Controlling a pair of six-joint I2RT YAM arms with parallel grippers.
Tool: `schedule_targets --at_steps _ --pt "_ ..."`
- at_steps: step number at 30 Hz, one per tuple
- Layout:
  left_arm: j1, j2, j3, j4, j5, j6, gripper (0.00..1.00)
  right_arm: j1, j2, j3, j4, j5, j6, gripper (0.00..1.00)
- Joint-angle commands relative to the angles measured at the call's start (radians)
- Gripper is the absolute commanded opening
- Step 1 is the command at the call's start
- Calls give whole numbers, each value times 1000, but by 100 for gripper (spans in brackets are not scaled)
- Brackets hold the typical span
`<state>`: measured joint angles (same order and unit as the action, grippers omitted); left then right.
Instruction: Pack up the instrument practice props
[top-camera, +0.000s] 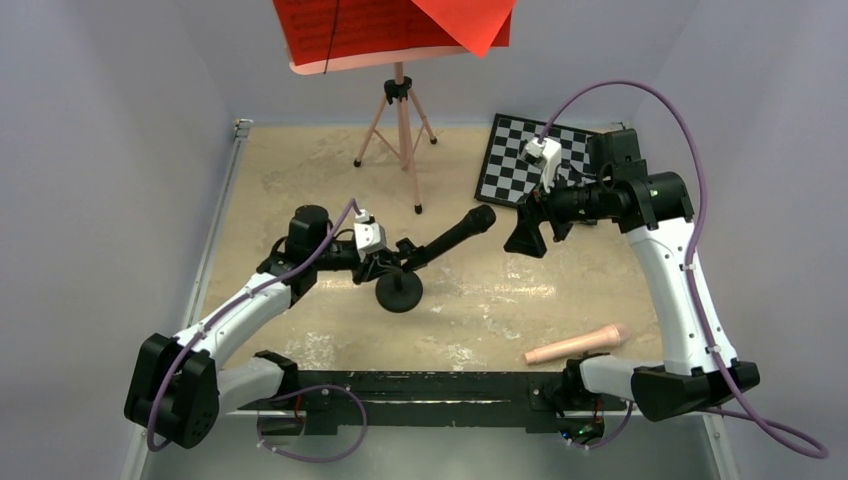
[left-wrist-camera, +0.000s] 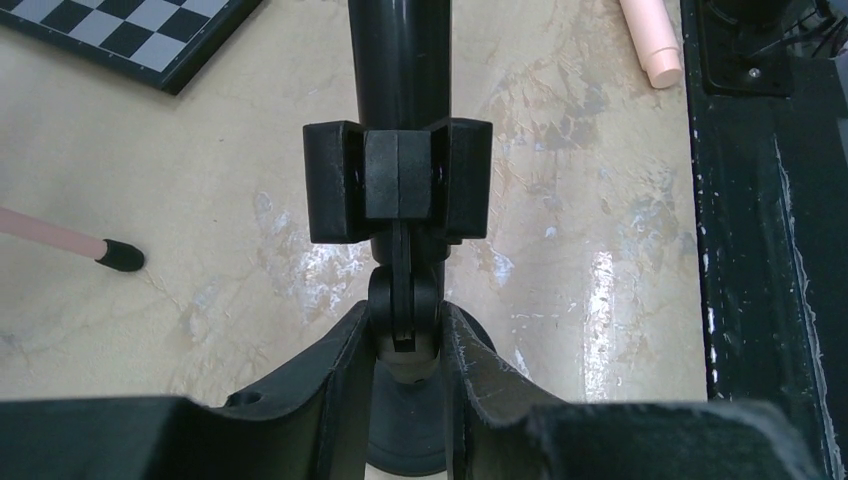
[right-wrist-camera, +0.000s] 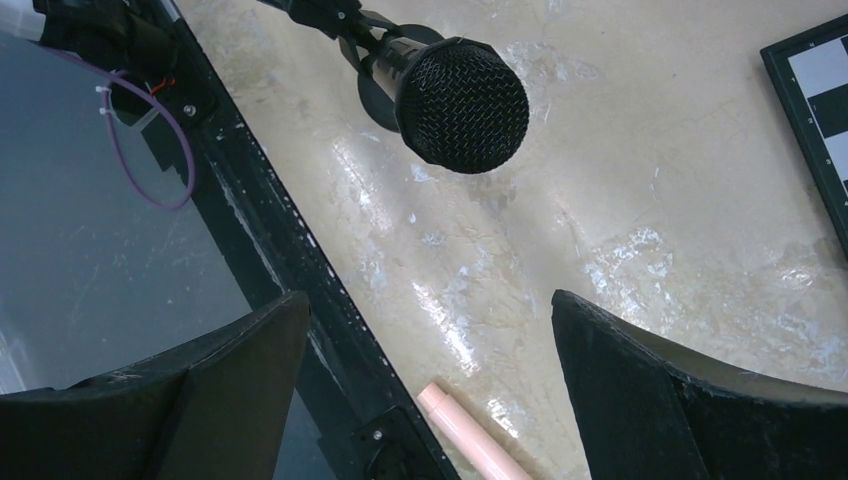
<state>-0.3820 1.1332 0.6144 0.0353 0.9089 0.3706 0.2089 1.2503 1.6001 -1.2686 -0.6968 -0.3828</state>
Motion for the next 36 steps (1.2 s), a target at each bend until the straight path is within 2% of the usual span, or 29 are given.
schedule_targets --at_steps 1,5,7,11,15,22,25,28,31,36 --pt "-3 -28 -8 -20 15 69 5 -3 2 20 -14 6 -17 96" --pt "-3 -16 19 -34 -18 38 22 -3 21 47 -34 -7 -30 96" --pt "-2 -16 33 -33 -44 25 27 -3 35 63 -54 -18 -39 96" --pt "0 -10 66 -125 -64 58 44 -2 76 111 -122 -58 -83 96" --pt "0 -7 65 -167 -49 85 65 -2 77 106 -96 -78 -82 96" --pt "0 -44 91 -247 -68 137 86 -2 69 102 -86 -97 -64 96" --pt "13 -104 144 -361 -86 167 88 -2 58 94 -85 -101 -74 97" --pt "25 -142 241 -440 -97 118 91 -11 39 50 -28 -95 -45 98" --pt "25 -92 405 -563 -71 106 93 -57 35 12 56 -216 35 98" --pt "20 65 650 -816 -39 214 91 -58 44 1 104 -248 -70 99"
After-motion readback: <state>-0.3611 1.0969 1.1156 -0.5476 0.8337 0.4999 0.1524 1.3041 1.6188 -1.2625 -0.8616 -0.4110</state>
